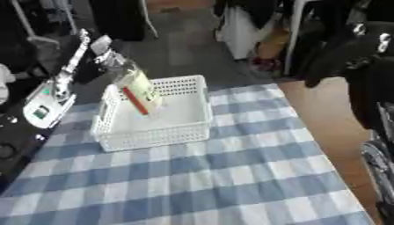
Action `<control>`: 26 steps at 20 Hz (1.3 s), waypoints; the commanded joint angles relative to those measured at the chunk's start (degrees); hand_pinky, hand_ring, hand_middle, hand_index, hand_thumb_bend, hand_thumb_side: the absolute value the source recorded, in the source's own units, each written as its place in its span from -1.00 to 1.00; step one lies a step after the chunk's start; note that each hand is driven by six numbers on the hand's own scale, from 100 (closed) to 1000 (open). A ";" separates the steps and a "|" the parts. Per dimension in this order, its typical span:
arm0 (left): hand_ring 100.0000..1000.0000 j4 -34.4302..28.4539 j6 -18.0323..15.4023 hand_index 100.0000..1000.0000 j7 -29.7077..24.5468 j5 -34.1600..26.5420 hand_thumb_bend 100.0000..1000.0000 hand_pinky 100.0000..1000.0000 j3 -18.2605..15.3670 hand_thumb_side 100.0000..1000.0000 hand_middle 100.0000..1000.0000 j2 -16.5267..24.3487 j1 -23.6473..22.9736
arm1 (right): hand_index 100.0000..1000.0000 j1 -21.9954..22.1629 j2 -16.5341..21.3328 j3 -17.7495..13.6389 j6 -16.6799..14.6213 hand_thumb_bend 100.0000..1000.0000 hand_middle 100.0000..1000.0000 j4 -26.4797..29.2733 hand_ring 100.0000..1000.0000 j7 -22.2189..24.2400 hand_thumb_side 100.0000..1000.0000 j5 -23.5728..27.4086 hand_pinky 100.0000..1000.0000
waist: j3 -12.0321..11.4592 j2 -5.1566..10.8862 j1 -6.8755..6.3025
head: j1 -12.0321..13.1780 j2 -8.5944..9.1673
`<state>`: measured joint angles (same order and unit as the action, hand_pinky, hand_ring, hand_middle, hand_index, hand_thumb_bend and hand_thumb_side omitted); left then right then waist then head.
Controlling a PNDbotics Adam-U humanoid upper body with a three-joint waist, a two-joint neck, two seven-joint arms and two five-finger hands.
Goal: Pick up objects on the table and place them in the box.
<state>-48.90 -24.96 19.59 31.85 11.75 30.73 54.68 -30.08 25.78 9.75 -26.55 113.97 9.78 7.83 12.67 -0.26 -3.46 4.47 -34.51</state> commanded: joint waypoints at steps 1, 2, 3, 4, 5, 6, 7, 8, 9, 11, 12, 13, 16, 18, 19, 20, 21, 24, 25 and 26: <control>-1.00 -0.32 0.21 -0.61 3.96 15.43 -0.73 -1.00 -1.20 0.76 -1.00 2.33 1.85 | 0.13 -0.66 1.14 -0.28 -0.18 -1.00 -0.27 0.62 -0.35 -0.10 0.47 -0.02 -0.27 | 0.01 0.80 0.08 | 0.08 -0.07; -1.00 0.07 0.43 -0.60 5.14 21.48 -0.73 -1.00 -1.26 0.76 -1.00 2.29 1.92 | 0.13 -0.69 1.12 -0.28 -0.18 -1.00 -0.27 0.62 -0.35 -0.10 0.46 0.01 -0.27 | 0.05 0.78 0.08 | 0.06 -0.04; -1.00 0.71 0.77 -0.59 6.46 26.83 -0.74 -1.00 -1.56 0.76 -1.00 2.01 1.94 | 0.13 -0.72 1.09 -0.29 -0.17 -1.00 -0.27 0.62 -0.35 -0.10 0.47 0.05 -0.27 | 0.08 0.76 0.10 | 0.04 -0.02; -1.00 1.61 1.19 -0.58 7.71 31.77 -0.74 -1.00 -1.85 0.76 -1.00 1.67 1.91 | 0.13 -0.76 1.05 -0.30 -0.17 -1.00 -0.27 0.62 -0.35 -0.09 0.47 0.08 -0.27 | 0.12 0.73 0.12 | 0.03 0.03; -1.00 2.67 1.72 -0.57 8.91 35.59 -0.73 -1.00 -2.32 0.77 -1.00 1.26 1.83 | 0.13 -0.79 1.01 -0.32 -0.17 -1.00 -0.27 0.62 -0.35 -0.09 0.47 0.11 -0.27 | 0.14 0.70 0.15 | -0.01 0.09; -1.00 4.00 2.42 -0.54 9.80 38.70 -0.72 -1.00 -2.79 0.80 -1.00 0.89 1.70 | 0.13 -0.82 0.97 -0.34 -0.17 -1.00 -0.27 0.62 -0.35 -0.09 0.47 0.14 -0.27 | 0.16 0.66 0.18 | -0.03 0.17; -1.00 5.27 3.17 -0.44 10.47 41.11 -0.77 -1.00 -3.22 0.86 -0.84 0.58 1.64 | 0.13 -0.84 0.94 -0.36 -0.17 -1.00 -0.27 0.62 -0.35 -0.09 0.47 0.17 -0.27 | 0.17 0.64 0.20 | -0.04 0.22; -0.84 6.98 4.22 -0.08 10.21 43.17 -0.71 -0.68 -3.52 1.00 -0.40 0.40 1.44 | 0.13 -0.86 0.93 -0.37 -0.17 -1.00 -0.27 0.62 -0.35 -0.09 0.47 0.18 -0.27 | 0.16 0.61 0.20 | -0.05 0.32; 0.06 8.75 5.25 0.50 9.06 45.05 -0.40 0.39 -3.71 1.00 0.26 0.20 1.28 | 0.13 -0.86 0.92 -0.38 -0.16 -1.00 -0.27 0.62 -0.35 -0.08 0.47 0.19 -0.27 | 0.15 0.58 0.21 | -0.09 0.39; 0.73 11.20 6.10 0.87 5.35 47.68 0.06 1.00 -3.99 1.00 0.78 -0.21 1.20 | 0.13 -0.84 0.92 -0.40 -0.15 -1.00 -0.27 0.62 -0.35 -0.07 0.47 0.17 -0.27 | 0.11 0.56 0.24 | -0.19 0.45; 0.83 11.74 6.07 0.92 3.51 48.82 0.22 1.00 -4.02 1.00 0.85 -0.33 1.19 | 0.13 -0.82 0.93 -0.39 -0.16 -1.00 -0.27 0.62 -0.35 -0.06 0.47 0.15 -0.27 | 0.09 0.55 0.27 | -0.23 0.44; 0.93 11.85 5.97 0.99 2.17 49.53 0.49 1.00 -4.21 1.00 0.94 -0.44 1.23 | 0.13 -0.79 0.94 -0.40 -0.16 -1.00 -0.27 0.62 -0.35 -0.06 0.47 0.14 -0.27 | 0.06 0.55 0.29 | -0.25 0.45; 1.00 11.58 5.94 1.00 0.35 48.78 0.70 1.00 -5.14 1.00 1.00 -0.58 1.24 | 0.13 -0.69 0.99 -0.38 -0.17 -1.00 -0.27 0.62 -0.35 -0.04 0.47 0.05 -0.27 | -0.04 0.58 0.35 | -0.24 0.59; 0.95 11.00 6.33 1.00 0.48 46.26 0.67 1.00 -5.85 1.00 1.00 -0.48 1.20 | 0.13 -0.63 1.01 -0.38 -0.18 -1.00 -0.27 0.62 -0.35 -0.03 0.47 0.00 -0.27 | -0.11 0.60 0.35 | -0.22 0.75; 0.92 10.58 6.64 1.00 0.83 44.57 0.63 1.00 -6.10 1.00 1.00 -0.37 1.09 | 0.13 -0.61 1.03 -0.39 -0.17 -1.00 -0.27 0.62 -0.35 -0.04 0.47 -0.03 -0.27 | -0.13 0.61 0.35 | -0.24 0.84; 0.90 10.00 7.11 1.00 1.39 42.43 0.60 1.00 -6.53 1.00 1.00 -0.18 0.95 | 0.13 -0.58 1.05 -0.40 -0.17 -1.00 -0.27 0.62 -0.35 -0.05 0.47 -0.06 -0.27 | -0.19 0.62 0.34 | -0.31 1.01; 0.87 9.32 7.60 1.00 1.89 40.41 0.59 1.00 -6.73 1.00 1.00 0.07 0.78 | 0.13 -0.57 1.07 -0.41 -0.17 -1.00 -0.27 0.62 -0.35 -0.05 0.47 -0.09 -0.27 | -0.21 0.62 0.33 | -0.36 1.15; 0.82 6.57 9.17 1.00 3.33 34.40 0.55 1.00 -7.39 1.00 1.00 1.19 0.37 | 0.13 -0.42 1.18 -0.40 -0.17 -1.00 -0.27 0.62 -0.35 -0.03 0.47 -0.24 -0.27 | -0.38 0.66 0.32 | -0.58 1.96; 0.82 5.62 9.64 1.00 3.64 32.69 0.55 1.00 -7.44 1.00 1.00 1.59 0.21 | 0.13 -0.37 1.22 -0.39 -0.19 -1.00 -0.27 0.62 -0.35 -0.04 0.47 -0.29 -0.27 | -0.41 0.68 0.31 | -0.62 2.18; 0.80 4.54 10.10 1.00 4.08 31.12 0.52 1.00 -7.64 1.00 1.00 2.08 0.15 | 0.13 -0.27 1.31 -0.38 -0.21 -1.00 -0.27 0.62 -0.36 -0.03 0.47 -0.35 -0.27 | -0.51 0.72 0.32 | -0.69 2.54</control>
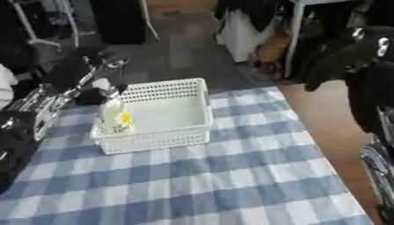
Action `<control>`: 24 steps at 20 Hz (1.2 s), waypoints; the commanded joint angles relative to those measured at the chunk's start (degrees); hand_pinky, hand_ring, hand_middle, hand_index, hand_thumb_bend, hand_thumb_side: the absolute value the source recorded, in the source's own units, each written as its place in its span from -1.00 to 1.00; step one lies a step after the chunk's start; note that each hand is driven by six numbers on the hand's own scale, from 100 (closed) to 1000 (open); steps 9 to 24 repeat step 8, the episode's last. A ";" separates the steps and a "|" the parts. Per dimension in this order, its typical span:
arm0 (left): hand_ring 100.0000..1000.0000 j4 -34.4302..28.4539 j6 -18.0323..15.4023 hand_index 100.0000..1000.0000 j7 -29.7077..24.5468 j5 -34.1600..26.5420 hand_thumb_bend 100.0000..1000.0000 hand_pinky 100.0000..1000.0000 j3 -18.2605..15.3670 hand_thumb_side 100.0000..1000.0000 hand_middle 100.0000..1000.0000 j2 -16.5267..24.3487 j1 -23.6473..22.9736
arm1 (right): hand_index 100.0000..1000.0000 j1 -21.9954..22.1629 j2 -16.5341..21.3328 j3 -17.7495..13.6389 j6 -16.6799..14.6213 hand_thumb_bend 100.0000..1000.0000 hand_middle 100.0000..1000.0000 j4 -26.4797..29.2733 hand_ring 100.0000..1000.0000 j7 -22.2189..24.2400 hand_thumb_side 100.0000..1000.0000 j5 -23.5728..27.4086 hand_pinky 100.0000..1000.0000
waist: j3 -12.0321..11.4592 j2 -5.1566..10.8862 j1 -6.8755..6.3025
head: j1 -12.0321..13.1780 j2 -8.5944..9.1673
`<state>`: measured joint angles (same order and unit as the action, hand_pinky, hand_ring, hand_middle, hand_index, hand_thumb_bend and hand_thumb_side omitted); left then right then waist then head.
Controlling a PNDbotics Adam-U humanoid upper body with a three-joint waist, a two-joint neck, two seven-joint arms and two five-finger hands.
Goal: Pick up objects on the table and place them in the box.
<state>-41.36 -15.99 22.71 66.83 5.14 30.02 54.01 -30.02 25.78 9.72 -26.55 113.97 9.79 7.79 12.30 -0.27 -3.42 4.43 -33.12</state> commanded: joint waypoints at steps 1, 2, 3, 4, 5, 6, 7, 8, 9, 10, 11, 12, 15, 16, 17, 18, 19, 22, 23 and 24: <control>0.80 -4.06 1.48 1.00 1.42 -5.13 0.52 1.00 -1.11 1.00 1.00 3.23 0.69 | 0.13 -0.24 1.38 -0.34 -0.24 -1.00 -0.27 0.62 -0.36 -0.01 0.47 -0.39 -0.27 | -0.23 0.75 0.28 | -0.69 1.45; 0.79 -5.11 1.79 1.00 1.79 -6.15 0.49 1.00 -1.13 1.00 1.00 3.67 0.55 | 0.13 -0.13 1.46 -0.33 -0.29 -1.00 -0.27 0.62 -0.36 0.01 0.47 -0.48 -0.27 | -0.33 0.79 0.28 | -0.67 1.80; 0.80 -6.15 2.06 1.00 2.05 -7.01 0.46 1.00 -1.10 1.00 1.00 4.08 0.32 | 0.13 -0.04 1.53 -0.33 -0.32 -1.00 -0.27 0.62 -0.36 0.02 0.47 -0.57 -0.27 | -0.41 0.82 0.28 | -0.66 2.08; 0.80 -7.29 2.37 1.00 2.30 -7.53 0.44 1.00 -1.04 1.00 1.00 4.61 -0.03 | 0.13 0.08 1.61 -0.35 -0.34 -1.00 -0.27 0.62 -0.36 0.00 0.47 -0.65 -0.27 | -0.52 0.85 0.28 | -0.77 2.52; 0.80 -8.51 2.61 1.00 2.51 -8.11 0.44 1.00 -0.98 1.00 1.00 5.06 -0.54 | 0.13 0.17 1.68 -0.39 -0.35 -1.00 -0.27 0.62 -0.36 -0.04 0.47 -0.73 -0.27 | -0.62 0.87 0.28 | -0.87 2.86; 0.78 -9.72 2.85 1.00 2.75 -8.88 0.43 1.00 -1.06 1.00 1.00 5.52 -1.18 | 0.13 0.28 1.78 -0.42 -0.35 -1.00 -0.27 0.62 -0.36 -0.06 0.48 -0.85 -0.27 | -0.77 0.89 0.28 | -1.10 3.51; 0.78 -10.83 3.11 1.00 2.96 -9.75 0.42 1.00 -1.15 1.00 1.00 5.94 -1.85 | 0.13 0.36 1.84 -0.43 -0.36 -1.00 -0.27 0.62 -0.36 -0.08 0.48 -0.96 -0.27 | -0.85 0.91 0.28 | -1.24 3.95; 0.76 -11.66 3.58 1.00 3.17 -10.76 0.41 1.00 -1.41 1.00 1.00 6.39 -2.54 | 0.13 0.45 1.91 -0.44 -0.38 -1.00 -0.27 0.62 -0.36 -0.10 0.48 -1.06 -0.27 | -0.95 0.92 0.30 | -1.38 4.42; 0.76 -11.66 3.58 1.00 3.17 -10.76 0.41 1.00 -1.41 1.00 1.00 6.39 -2.54 | 0.13 0.45 1.91 -0.44 -0.38 -1.00 -0.27 0.62 -0.36 -0.10 0.48 -1.06 -0.27 | -0.95 0.92 0.30 | -1.38 4.42; 0.76 -11.66 3.58 1.00 3.17 -10.76 0.41 1.00 -1.41 1.00 1.00 6.39 -2.54 | 0.13 0.45 1.91 -0.44 -0.38 -1.00 -0.27 0.62 -0.36 -0.10 0.48 -1.06 -0.27 | -0.95 0.92 0.30 | -1.38 4.42; 0.76 -11.66 3.58 1.00 3.17 -10.76 0.41 1.00 -1.41 1.00 1.00 6.39 -2.54 | 0.13 0.45 1.91 -0.44 -0.38 -1.00 -0.27 0.62 -0.36 -0.10 0.48 -1.06 -0.27 | -0.95 0.92 0.30 | -1.38 4.42; 0.76 -11.66 3.58 1.00 3.17 -10.76 0.41 1.00 -1.41 1.00 1.00 6.39 -2.54 | 0.13 0.45 1.91 -0.44 -0.38 -1.00 -0.27 0.62 -0.36 -0.10 0.48 -1.06 -0.27 | -0.95 0.92 0.30 | -1.38 4.42; 0.76 -11.66 3.58 1.00 3.17 -10.76 0.41 1.00 -1.41 1.00 1.00 6.39 -2.54 | 0.13 0.45 1.91 -0.44 -0.38 -1.00 -0.27 0.62 -0.36 -0.10 0.48 -1.06 -0.27 | -0.95 0.92 0.30 | -1.38 4.42; 0.76 -11.66 3.58 1.00 3.17 -10.76 0.41 1.00 -1.41 1.00 1.00 6.39 -2.54 | 0.13 0.45 1.91 -0.44 -0.38 -1.00 -0.27 0.62 -0.36 -0.10 0.48 -1.06 -0.27 | -0.95 0.92 0.30 | -1.38 4.42; 0.76 -11.66 3.58 1.00 3.17 -10.76 0.41 1.00 -1.41 1.00 1.00 6.39 -2.54 | 0.13 0.45 1.91 -0.44 -0.38 -1.00 -0.27 0.62 -0.36 -0.10 0.48 -1.06 -0.27 | -0.95 0.92 0.30 | -1.38 4.42; 0.76 -11.66 3.58 1.00 3.17 -10.76 0.41 1.00 -1.41 1.00 1.00 6.39 -2.54 | 0.13 0.45 1.91 -0.44 -0.38 -1.00 -0.27 0.62 -0.36 -0.10 0.48 -1.06 -0.27 | -0.95 0.92 0.30 | -1.38 4.42; 0.76 -11.66 3.58 1.00 3.17 -10.76 0.41 1.00 -1.41 1.00 1.00 6.39 -2.54 | 0.13 0.45 1.91 -0.44 -0.38 -1.00 -0.27 0.62 -0.36 -0.10 0.48 -1.06 -0.27 | -0.95 0.92 0.30 | -1.38 4.42; 0.76 -11.66 3.58 1.00 3.17 -10.76 0.41 1.00 -1.41 1.00 1.00 6.39 -2.54 | 0.13 0.45 1.91 -0.44 -0.38 -1.00 -0.27 0.62 -0.36 -0.10 0.48 -1.06 -0.27 | -0.95 0.92 0.30 | -1.38 4.42; 0.76 -11.66 3.58 1.00 3.17 -10.76 0.41 1.00 -1.41 1.00 1.00 6.39 -2.54 | 0.13 0.45 1.91 -0.44 -0.38 -1.00 -0.27 0.62 -0.36 -0.10 0.48 -1.06 -0.27 | -0.95 0.92 0.30 | -1.38 4.42; 0.76 -11.66 3.58 1.00 3.17 -10.76 0.41 1.00 -1.41 1.00 1.00 6.39 -2.54 | 0.13 0.45 1.91 -0.44 -0.38 -1.00 -0.27 0.62 -0.36 -0.10 0.48 -1.06 -0.27 | -0.95 0.92 0.30 | -1.38 4.42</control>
